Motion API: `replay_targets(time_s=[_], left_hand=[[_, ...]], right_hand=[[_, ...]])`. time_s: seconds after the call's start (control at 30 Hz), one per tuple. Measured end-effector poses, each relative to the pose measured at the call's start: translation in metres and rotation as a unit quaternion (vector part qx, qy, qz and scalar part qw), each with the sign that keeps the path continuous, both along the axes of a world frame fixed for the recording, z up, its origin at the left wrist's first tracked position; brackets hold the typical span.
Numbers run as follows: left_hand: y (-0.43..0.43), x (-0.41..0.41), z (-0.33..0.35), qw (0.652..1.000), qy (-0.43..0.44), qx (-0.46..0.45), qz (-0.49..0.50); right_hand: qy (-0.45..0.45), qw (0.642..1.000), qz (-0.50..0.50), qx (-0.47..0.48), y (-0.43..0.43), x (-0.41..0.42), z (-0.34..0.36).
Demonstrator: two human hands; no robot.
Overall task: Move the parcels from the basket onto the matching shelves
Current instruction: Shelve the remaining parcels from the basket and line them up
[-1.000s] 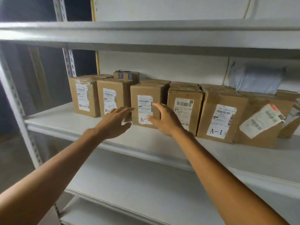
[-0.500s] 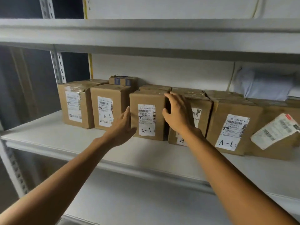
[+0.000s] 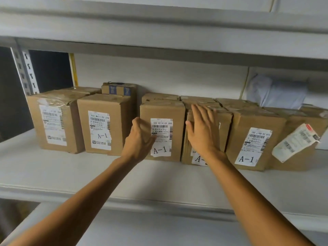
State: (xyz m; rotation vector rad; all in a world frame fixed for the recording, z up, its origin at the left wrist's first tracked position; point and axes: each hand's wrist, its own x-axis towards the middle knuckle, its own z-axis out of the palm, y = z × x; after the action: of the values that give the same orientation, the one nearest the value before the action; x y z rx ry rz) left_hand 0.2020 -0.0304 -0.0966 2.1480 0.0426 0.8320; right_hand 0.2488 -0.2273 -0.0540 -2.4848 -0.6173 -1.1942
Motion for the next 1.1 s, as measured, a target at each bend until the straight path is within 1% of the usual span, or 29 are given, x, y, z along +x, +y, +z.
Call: replay_targets(time_s=[0.13, 0.27, 0.37, 0.47, 0.6, 0.67, 0.8, 0.87, 1.0, 1.1], left_hand=[[0.008, 0.001, -0.002, 1.0, -0.005, -0.013, -0.008], [0.006, -0.001, 0.0, 1.0, 0.013, -0.015, -0.008], [0.003, -0.006, -0.005, 1.0, -0.003, -0.019, -0.013], [0.004, -0.011, -0.01, 0.998, -0.021, -0.043, -0.048], [0.001, -0.014, -0.01, 0.993, 0.016, -0.062, -0.098], [0.0, -0.013, -0.009, 0.99, 0.024, -0.088, -0.106], [0.004, -0.014, -0.007, 0.985, 0.016, -0.16, -0.07], [0.005, -0.014, -0.005, 0.982, 0.025, -0.176, -0.061], [0.004, -0.01, 0.0, 0.99, 0.067, -0.118, -0.043], [0.007, -0.012, -0.001, 0.989, 0.071, -0.104, -0.073]], right_hand=[[-0.001, 1.0, 0.001, 0.018, 0.005, 0.001, -0.003], [0.004, 1.0, 0.006, 0.024, 0.006, 0.001, -0.005], [0.009, 0.998, 0.017, 0.053, 0.013, -0.004, -0.005], [0.008, 0.999, 0.021, 0.05, 0.014, -0.004, -0.008], [0.003, 0.998, 0.021, 0.059, 0.015, 0.0, -0.009], [-0.001, 0.997, 0.028, 0.065, 0.016, 0.001, -0.011], [-0.024, 0.998, 0.039, 0.054, 0.011, 0.002, -0.013], [-0.032, 0.997, 0.046, 0.054, 0.01, 0.001, -0.013], [-0.007, 0.999, 0.03, 0.02, 0.01, 0.001, -0.011], [0.004, 1.0, 0.023, 0.003, 0.01, 0.0, -0.009]])
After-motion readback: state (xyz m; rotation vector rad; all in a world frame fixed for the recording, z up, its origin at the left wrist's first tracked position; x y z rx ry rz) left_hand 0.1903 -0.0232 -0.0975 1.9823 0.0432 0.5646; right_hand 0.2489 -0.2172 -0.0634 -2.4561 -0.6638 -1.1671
